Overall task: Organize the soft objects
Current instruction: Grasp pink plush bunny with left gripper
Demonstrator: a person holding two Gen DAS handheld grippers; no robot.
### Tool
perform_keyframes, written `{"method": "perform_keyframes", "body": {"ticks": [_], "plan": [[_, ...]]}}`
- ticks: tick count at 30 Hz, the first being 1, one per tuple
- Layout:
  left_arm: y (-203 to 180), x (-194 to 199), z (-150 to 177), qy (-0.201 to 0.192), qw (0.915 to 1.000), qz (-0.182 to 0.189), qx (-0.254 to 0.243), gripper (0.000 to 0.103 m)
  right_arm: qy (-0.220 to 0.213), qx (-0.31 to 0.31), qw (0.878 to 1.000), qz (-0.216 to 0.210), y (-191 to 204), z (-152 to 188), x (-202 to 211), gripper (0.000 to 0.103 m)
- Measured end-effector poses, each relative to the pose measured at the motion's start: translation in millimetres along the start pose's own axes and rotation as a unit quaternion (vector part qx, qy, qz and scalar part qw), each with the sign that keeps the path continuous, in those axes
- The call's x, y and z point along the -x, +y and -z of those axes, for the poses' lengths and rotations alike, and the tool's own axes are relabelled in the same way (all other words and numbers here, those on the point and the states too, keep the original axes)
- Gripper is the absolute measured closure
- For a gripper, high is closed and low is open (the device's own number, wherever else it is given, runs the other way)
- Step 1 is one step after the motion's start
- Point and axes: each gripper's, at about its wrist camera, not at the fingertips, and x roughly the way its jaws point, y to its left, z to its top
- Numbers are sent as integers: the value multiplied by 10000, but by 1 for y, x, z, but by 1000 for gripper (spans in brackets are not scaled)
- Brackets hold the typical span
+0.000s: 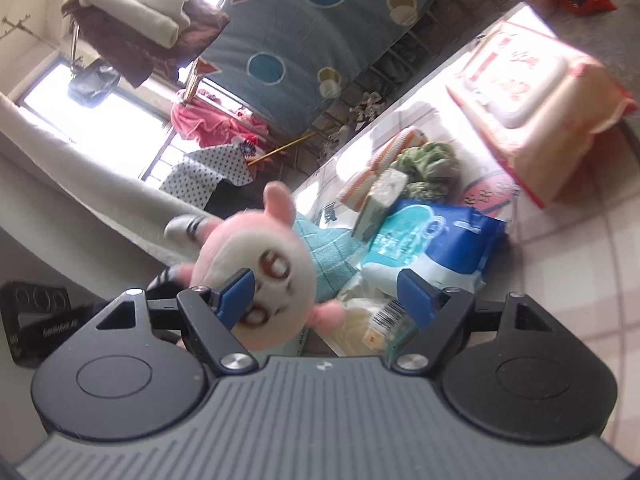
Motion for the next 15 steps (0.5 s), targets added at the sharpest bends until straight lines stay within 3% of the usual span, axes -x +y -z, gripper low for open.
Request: {"method": "perform_keyframes", "body": {"ticks": [3,8,11,15], "plan": [[13,-10,27,250,9993,183,221,88,-110,-191,9997,89,-9,11,18,24],[44,-33,66,699,9957,-163,592,87,-54,-470,9986,232,-21,35,33,24],[54,-20,75,488,9963,-480,526,86,95,-459,9986,263,-20,47,30,24],[58,-10,86,495,9944,-780,517,86,319,-345,9987,172,-6,54,14,24]]}}
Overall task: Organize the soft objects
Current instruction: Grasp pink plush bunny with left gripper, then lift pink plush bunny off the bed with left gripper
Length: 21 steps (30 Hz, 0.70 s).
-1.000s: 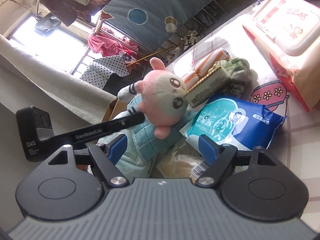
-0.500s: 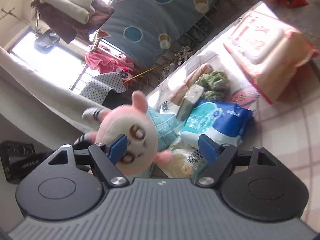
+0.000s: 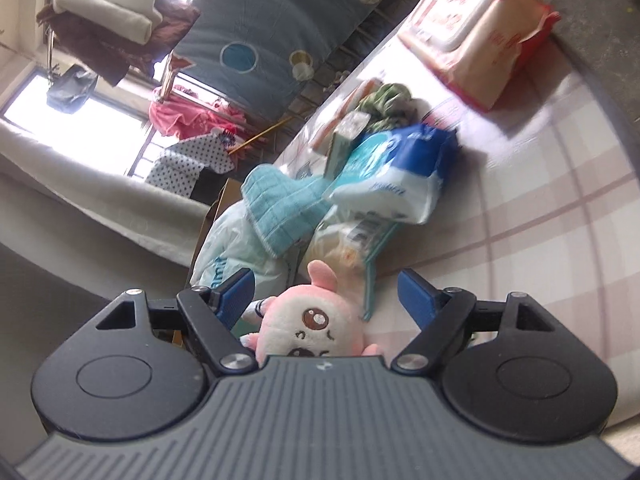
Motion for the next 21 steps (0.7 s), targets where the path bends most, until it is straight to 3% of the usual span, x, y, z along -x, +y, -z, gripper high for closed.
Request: {"method": "perform_keyframes", "body": {"ticks": [5,8,10,12,17,21], "plan": [[-1,10,16,121,9976,-524,-439,81,464,193,9987,-129,26,8,-38,24],[2,18,23,190,9966,-486,-630,64,796,366,9960,-179,43,17,-62,24],[2,28,26,112,9962,-428,-748,47,976,408,9943,-165,51,21,-75,24],[2,37,27,-9,9956,-404,-841,42,1059,409,9935,-130,55,24,-82,24],[-7,42,22,-298,9916,-543,-1138,33,898,336,9953,-127,58,20,-75,24],[-10,35,15,-311,9918,-381,-1183,25,687,238,9973,-104,55,17,-54,24]]}}
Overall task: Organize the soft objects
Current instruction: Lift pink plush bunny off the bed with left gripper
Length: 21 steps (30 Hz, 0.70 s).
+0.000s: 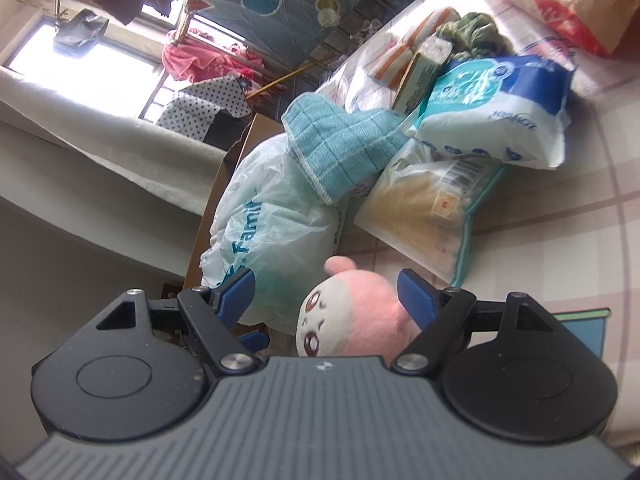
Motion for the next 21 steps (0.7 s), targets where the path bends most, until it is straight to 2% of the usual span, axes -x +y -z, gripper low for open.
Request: {"method": "perform_keyframes", "body": {"ticks": [3,7,10,16,21], "plan": [[-4,-16,-2,160,9998,74,25,24,-114,-148,9998,-44,-7,6,16,24],[-7,-32,-1,260,9996,-36,48,21,-40,-417,9991,-78,-22,17,18,24],[-8,-31,2,403,9990,117,121,21,121,-695,9974,-106,-35,20,8,24],[-11,-32,12,783,9936,704,406,21,480,-848,9950,-235,-40,15,-26,24],[-19,-32,17,801,9950,572,150,22,644,-633,9959,-95,-29,9,-47,24]]}}
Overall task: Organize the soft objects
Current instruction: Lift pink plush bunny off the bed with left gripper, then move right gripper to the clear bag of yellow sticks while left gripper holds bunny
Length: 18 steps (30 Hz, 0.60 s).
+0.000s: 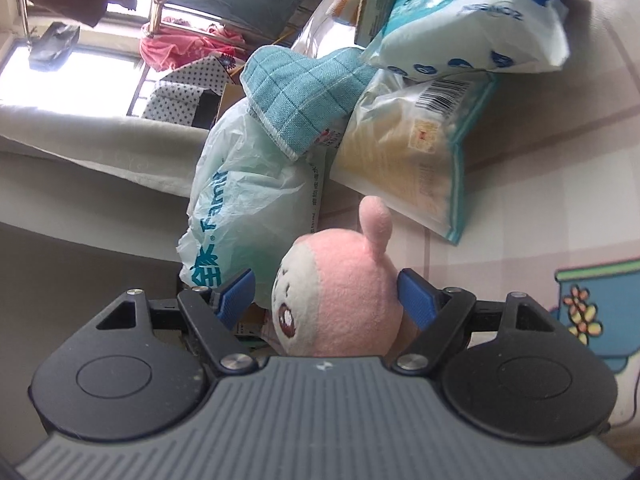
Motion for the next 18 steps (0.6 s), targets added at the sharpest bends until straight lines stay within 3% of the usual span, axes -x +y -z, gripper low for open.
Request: {"method": "perform_keyframes", "body": {"ticks": [4,7,15,18], "plan": [[-2,22,1,-365,9982,-335,-334,19,41,89,9999,127,4,-8,-3,24],[4,28,-6,-559,9966,-513,-318,14,25,113,9997,206,2,-11,-1,24],[17,-8,-22,-311,9974,-648,-4,14,161,-6,9997,201,-4,-12,-11,26],[21,-10,-21,-159,9988,-401,217,14,235,-12,9996,146,-4,-12,-14,32]]}}
